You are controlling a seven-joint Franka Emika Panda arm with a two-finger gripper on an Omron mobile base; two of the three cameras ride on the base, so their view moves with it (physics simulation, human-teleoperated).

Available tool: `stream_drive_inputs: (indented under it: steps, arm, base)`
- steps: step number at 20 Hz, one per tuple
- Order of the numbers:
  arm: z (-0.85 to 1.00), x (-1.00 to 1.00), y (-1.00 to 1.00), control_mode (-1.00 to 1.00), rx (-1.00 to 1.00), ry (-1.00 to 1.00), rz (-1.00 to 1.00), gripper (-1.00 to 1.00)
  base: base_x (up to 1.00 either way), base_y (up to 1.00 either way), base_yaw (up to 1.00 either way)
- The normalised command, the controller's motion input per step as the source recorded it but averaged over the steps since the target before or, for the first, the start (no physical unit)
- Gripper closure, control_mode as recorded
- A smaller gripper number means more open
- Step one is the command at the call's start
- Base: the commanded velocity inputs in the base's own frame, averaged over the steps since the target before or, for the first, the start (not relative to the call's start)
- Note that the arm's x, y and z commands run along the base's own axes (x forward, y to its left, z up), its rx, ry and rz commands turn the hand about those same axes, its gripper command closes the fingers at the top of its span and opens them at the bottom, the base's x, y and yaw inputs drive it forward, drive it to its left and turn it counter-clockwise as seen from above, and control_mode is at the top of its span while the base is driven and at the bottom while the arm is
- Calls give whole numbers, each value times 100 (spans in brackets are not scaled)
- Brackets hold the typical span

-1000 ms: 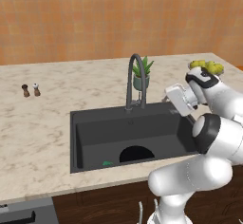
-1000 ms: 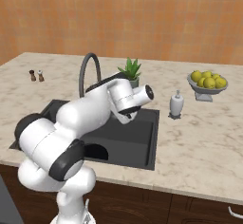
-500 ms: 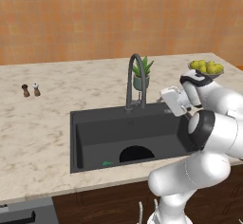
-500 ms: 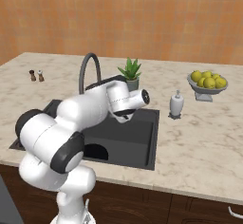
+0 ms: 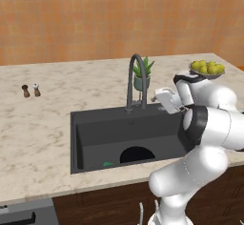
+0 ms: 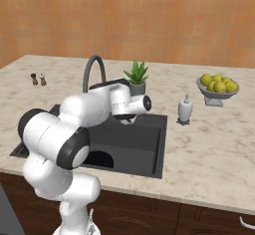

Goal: Pick the pan and sponge and place them into the sink. Then turn on the water.

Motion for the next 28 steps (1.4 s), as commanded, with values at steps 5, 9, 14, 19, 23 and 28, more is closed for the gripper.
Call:
stream_drive_inputs:
  steps: [5,9,14,19,23,28]
  arm:
    - [-8,37,6,-100,0,0,0,-100]
    - [-18,32,1,-100,0,0,0,-100]
    - [-29,33,0,-100,0,0,0,-100]
    - [-20,48,0,-100,1,0,0,-100]
    - [-25,42,1,-100,0,0,0,-100]
    - [-28,41,2,-100,0,0,0,-100]
  base:
    - [0,0,0]
    - [0,0,0]
    - [0,0,0]
    - [0,0,0]
    - [0,0,0]
    - [0,0,0]
